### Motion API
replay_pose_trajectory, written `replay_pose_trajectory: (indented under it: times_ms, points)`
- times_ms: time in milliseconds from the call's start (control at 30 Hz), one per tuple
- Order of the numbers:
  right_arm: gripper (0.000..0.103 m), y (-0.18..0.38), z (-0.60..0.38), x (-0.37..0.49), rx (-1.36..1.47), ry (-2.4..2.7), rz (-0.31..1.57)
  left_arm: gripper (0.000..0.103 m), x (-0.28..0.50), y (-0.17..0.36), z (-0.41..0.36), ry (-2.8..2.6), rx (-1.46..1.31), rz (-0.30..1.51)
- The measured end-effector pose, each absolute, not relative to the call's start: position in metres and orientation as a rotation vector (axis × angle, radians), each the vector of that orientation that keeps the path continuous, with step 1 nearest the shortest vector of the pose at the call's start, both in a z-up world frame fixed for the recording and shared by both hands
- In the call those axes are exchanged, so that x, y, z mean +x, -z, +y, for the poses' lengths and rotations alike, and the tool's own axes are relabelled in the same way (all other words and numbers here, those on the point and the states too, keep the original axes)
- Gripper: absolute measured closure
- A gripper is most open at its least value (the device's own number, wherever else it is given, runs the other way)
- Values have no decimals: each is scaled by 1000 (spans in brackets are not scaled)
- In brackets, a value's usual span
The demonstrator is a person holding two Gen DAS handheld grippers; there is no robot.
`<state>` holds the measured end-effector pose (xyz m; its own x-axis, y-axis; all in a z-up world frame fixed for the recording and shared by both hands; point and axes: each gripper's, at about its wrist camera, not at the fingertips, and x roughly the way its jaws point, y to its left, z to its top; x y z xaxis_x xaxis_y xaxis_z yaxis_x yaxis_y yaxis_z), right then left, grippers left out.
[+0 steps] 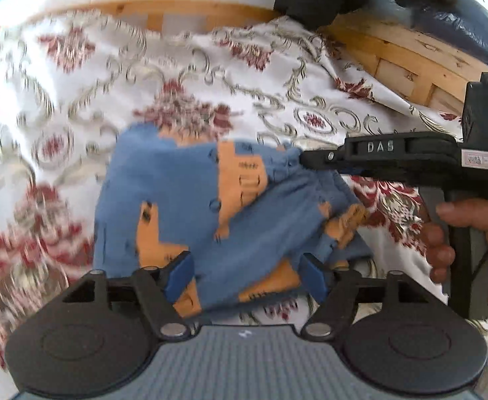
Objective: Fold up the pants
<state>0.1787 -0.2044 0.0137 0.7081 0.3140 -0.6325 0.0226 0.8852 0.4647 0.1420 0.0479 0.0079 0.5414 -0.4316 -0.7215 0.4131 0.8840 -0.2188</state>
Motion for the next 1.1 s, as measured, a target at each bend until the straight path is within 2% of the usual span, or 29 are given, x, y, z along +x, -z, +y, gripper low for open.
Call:
replay_pose_trajectory:
  times_ms: [133,200,333,400,500,533,633,833,967,1100]
  points:
    - [79,-13,-208,174,471,-131,801,17,131,-3,48,550,47,858]
    - [60,-13,-211,170,470,-105,815,15,128,-3,44,563,70,861]
    - [37,-30,-212,156,392,-57,792,14,126,-12,48,582,38,903]
    - [21,-43,-205,147,298,-48,759,14,125,-25,59,592,-11,905]
    - [10,-59,-187,138,185,-56,711,6,138,-51,82,533,-116,841]
    - [8,-62,-180,136,155,-59,701,1,149,-57,88,495,-146,822]
    - [6,-61,-157,135,71,-55,693,0,188,-62,89,335,-98,773]
    - [5,-35,-130,141,-92,-7,798,0,263,-15,67,99,111,866]
    - [3,-22,-140,130,-60,39,896,0,273,6,69,122,84,887]
    - [2,-24,-145,120,-13,69,932,0,273,4,79,136,35,903]
